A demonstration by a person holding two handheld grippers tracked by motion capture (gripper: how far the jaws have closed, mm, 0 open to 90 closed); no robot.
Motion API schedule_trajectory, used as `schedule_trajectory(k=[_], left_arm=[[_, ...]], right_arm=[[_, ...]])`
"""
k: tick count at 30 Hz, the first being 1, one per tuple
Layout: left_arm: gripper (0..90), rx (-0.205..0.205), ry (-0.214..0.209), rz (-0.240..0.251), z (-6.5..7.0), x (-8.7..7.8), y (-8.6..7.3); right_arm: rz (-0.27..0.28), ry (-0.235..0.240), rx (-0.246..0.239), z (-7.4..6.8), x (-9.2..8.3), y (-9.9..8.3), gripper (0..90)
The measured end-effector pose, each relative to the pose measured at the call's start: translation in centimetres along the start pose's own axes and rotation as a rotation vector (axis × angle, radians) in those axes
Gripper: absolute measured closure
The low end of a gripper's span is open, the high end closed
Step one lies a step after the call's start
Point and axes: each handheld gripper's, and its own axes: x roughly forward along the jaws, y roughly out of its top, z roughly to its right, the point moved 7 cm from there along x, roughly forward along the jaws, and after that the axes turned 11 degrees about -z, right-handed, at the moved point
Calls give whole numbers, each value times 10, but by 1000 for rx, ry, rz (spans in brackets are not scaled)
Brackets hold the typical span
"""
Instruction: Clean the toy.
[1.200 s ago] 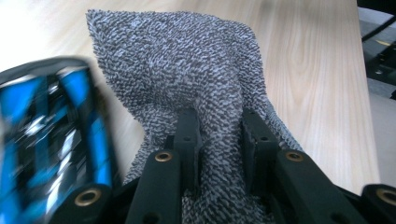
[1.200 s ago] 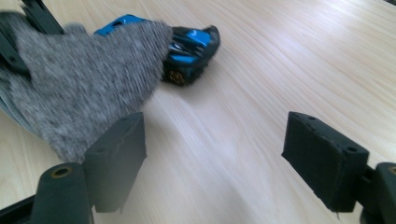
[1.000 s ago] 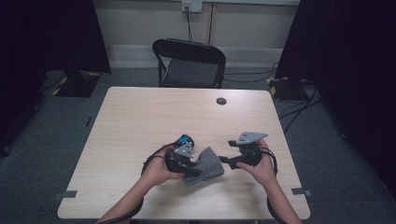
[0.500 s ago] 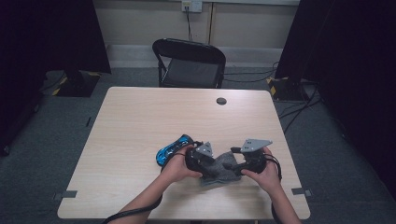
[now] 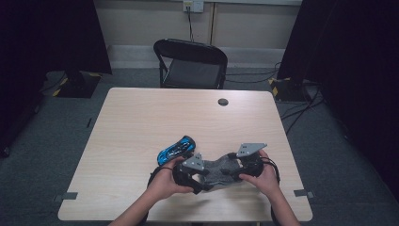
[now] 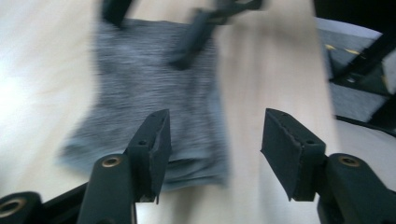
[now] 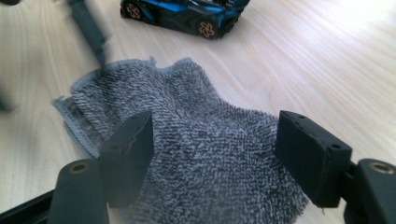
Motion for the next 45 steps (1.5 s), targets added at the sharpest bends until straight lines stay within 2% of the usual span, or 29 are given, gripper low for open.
schedule_trajectory(k=[3,6,7,9,12,15,19,22,24,28,30,32,34,36,37,40,42,45], left_arm=[[455,-3,-12,-44,0,16,-6],[496,-39,2,-37,-12,19,-11],[501,-53,21,-36,-17,17,-11],[490,-59,95,-49,-29,13,-12],[477,-88,143,-47,-43,8,-11],[470,-72,178,-55,-51,11,-8],[467,-53,193,-52,-56,17,-4],[452,-69,183,-38,-57,17,-2],[396,-95,177,-11,-57,12,0],[277,-135,213,39,-67,-14,-1],[217,-182,259,57,-77,-32,-5],[176,-219,313,47,-89,-46,-12],[160,-223,364,18,-99,-55,-20],[159,-247,370,-1,-107,-59,-27],[159,-276,369,-5,-111,-59,-31],[160,-309,372,-21,-123,-57,-42],[161,-328,370,-25,-129,-52,-46],[163,-332,371,-45,-135,-43,-48]], right_arm=[[-17,4,-9,-1,4,-1,285],[-38,10,-21,-3,7,-3,285],[-48,13,-23,-3,8,-5,284],[-65,18,-25,-3,9,-8,285],[-90,32,-22,-4,11,-15,289],[-98,25,-6,-5,9,-19,288],[-115,6,16,-5,7,-24,290],[-125,-26,29,-6,9,-27,292],[-135,-44,45,-6,9,-28,304],[-142,-94,104,-6,11,-27,358],[-141,-115,129,-7,11,-26,397],[-133,-132,154,-6,10,-27,472],[-120,-146,180,-4,8,-28,553],[-117,-156,210,-2,6,-29,618],[-114,-160,222,-1,5,-30,632],[-120,-185,251,-2,5,-30,660],[-127,-201,259,-3,5,-29,670],[-128,-209,275,-4,5,-29,672]])
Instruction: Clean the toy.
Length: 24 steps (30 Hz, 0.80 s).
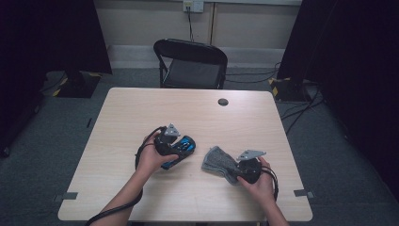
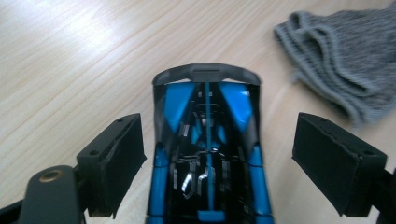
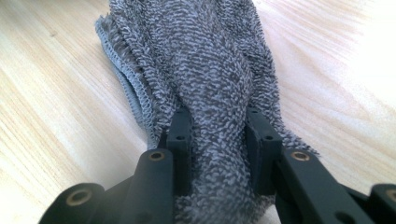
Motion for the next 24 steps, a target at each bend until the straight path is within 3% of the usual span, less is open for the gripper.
schedule_trajectory(k=[2,9,12,16,24], left_arm=[[165,6,-17,8,2,6,3],[165,18,45,-12,-2,19,9],[166,15,38,-16,-3,26,7],[162,-12,-5,-23,-3,36,4],[175,-24,16,-15,-4,39,7]], right_arm=[[4,0,1,0,0,0,672],[7,0,1,0,0,0,671],[11,3,1,0,0,-1,671],[4,2,1,0,0,0,671],[-2,0,2,0,0,0,671]])
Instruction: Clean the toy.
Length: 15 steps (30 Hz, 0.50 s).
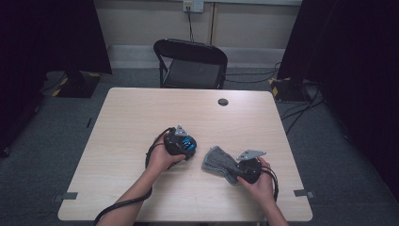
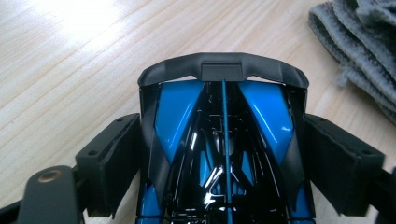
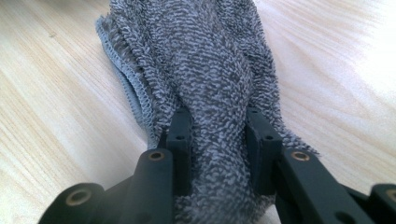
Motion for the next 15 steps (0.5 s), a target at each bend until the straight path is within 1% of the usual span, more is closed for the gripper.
schedule_trajectory(k=[2,3,4,5,8,9,10,12,15], left_arm=[[187,1,-2,-13,0,-2,0],[192,5,-5,-9,1,-2,0],[195,17,-2,-26,1,-3,0],[204,5,-8,-25,1,-3,2],[203,-4,-14,-41,1,-1,2],[213,2,1,-34,1,-1,2],[213,-6,1,-30,1,-1,3],[243,-5,2,-43,1,-1,4],[250,-2,0,-66,1,-2,5]], right_arm=[[-7,0,0,0,0,0,671],[-10,1,2,0,0,0,671],[-11,0,1,0,0,1,671],[-11,2,1,0,0,1,671],[-8,7,4,0,0,0,670],[-12,7,4,0,0,1,670],[-12,7,4,0,0,1,670],[-10,8,1,0,0,1,671],[-8,10,5,0,0,0,670]])
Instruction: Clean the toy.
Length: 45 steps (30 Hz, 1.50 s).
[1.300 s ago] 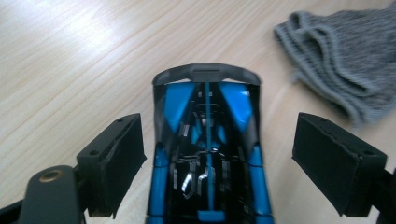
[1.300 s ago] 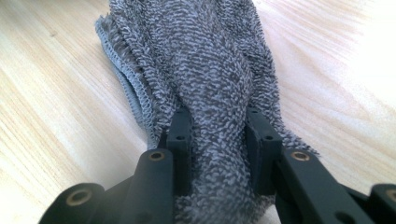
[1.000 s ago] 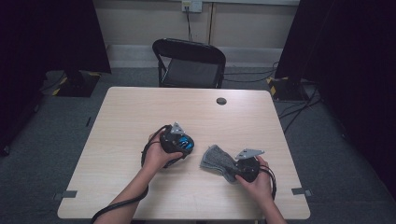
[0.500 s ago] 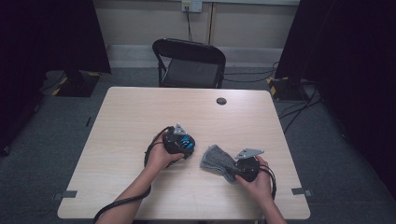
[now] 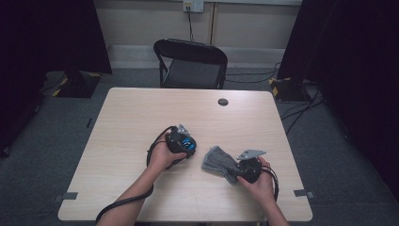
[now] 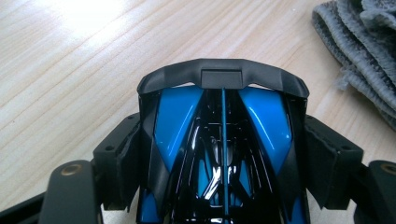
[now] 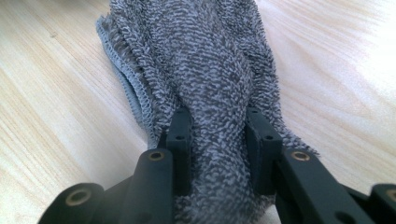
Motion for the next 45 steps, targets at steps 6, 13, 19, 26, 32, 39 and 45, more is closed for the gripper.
schedule_trajectory(k=[6,13,19,26,32,39,45], left_arm=[[254,-2,-13,0,0,-2,-3],[255,-25,-74,71,1,-23,-5],[255,-14,-107,122,6,-43,-4],[255,1,-144,191,16,-71,-1],[255,35,-170,212,29,-80,-1],[255,92,-194,204,51,-77,6],[255,120,-191,211,60,-76,11]], right_arm=[[-3,0,7,-1,0,0,709],[0,14,36,1,-1,0,731],[5,10,49,1,-2,1,762],[51,27,114,11,-15,11,772],[135,28,177,26,-38,36,772],[151,-38,155,27,-56,86,771],[137,-15,102,1,-47,117,770]])
